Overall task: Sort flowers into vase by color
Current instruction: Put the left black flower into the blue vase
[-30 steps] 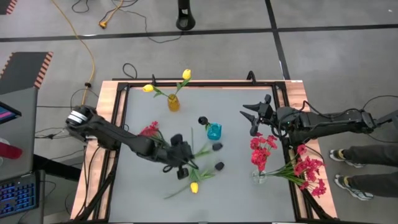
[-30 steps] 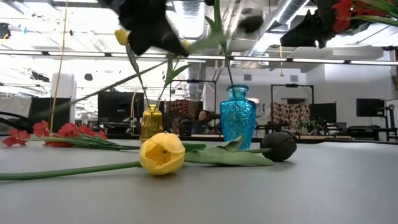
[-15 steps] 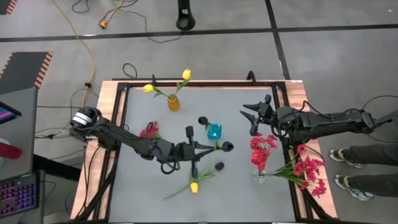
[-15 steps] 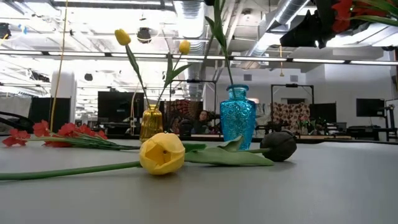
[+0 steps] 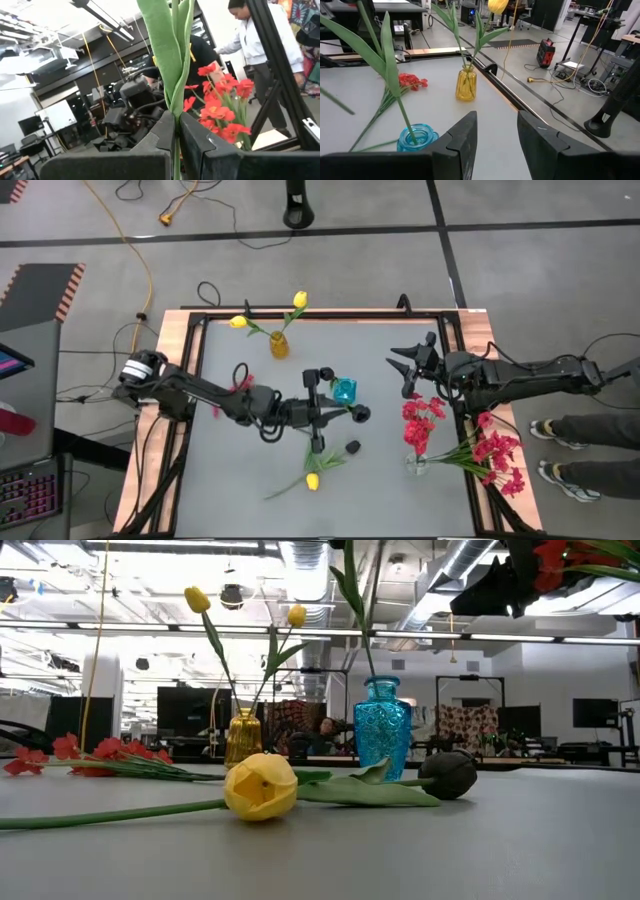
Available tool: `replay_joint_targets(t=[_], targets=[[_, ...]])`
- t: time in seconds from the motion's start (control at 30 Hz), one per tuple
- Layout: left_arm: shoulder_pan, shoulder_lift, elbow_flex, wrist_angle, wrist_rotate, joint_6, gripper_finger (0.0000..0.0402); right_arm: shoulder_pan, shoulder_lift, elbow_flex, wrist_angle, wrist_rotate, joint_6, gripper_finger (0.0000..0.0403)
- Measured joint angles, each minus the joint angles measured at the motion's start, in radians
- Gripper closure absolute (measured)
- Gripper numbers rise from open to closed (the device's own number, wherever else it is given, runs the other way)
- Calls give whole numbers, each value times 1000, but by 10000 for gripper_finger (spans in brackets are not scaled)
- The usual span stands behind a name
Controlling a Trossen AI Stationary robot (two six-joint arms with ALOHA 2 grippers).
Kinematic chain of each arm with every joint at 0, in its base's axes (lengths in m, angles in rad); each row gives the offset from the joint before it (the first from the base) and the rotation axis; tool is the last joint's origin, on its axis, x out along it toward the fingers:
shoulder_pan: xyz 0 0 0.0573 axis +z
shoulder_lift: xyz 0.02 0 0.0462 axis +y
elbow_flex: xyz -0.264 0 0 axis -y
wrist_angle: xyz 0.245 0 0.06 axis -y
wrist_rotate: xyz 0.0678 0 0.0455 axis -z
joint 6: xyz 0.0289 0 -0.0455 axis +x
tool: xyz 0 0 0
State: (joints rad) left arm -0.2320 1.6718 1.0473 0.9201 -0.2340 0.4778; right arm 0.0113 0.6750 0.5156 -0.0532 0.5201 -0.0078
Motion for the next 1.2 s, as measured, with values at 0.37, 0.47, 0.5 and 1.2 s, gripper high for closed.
replay_joint_targets(t=[0.37, 0.47, 0.5, 1.2], targets=[[91, 18, 0, 38, 85, -2, 400, 0, 0, 0, 0, 0, 0, 237], [106, 48, 4, 70, 96, -7, 400, -1, 0, 0, 0, 0, 0, 237], [108, 52, -1, 67, 90, -9, 400, -1, 0, 0, -1, 0, 0, 237], [188, 98, 8, 54, 97, -96, 400, -8, 0, 0, -23, 0, 0, 237]])
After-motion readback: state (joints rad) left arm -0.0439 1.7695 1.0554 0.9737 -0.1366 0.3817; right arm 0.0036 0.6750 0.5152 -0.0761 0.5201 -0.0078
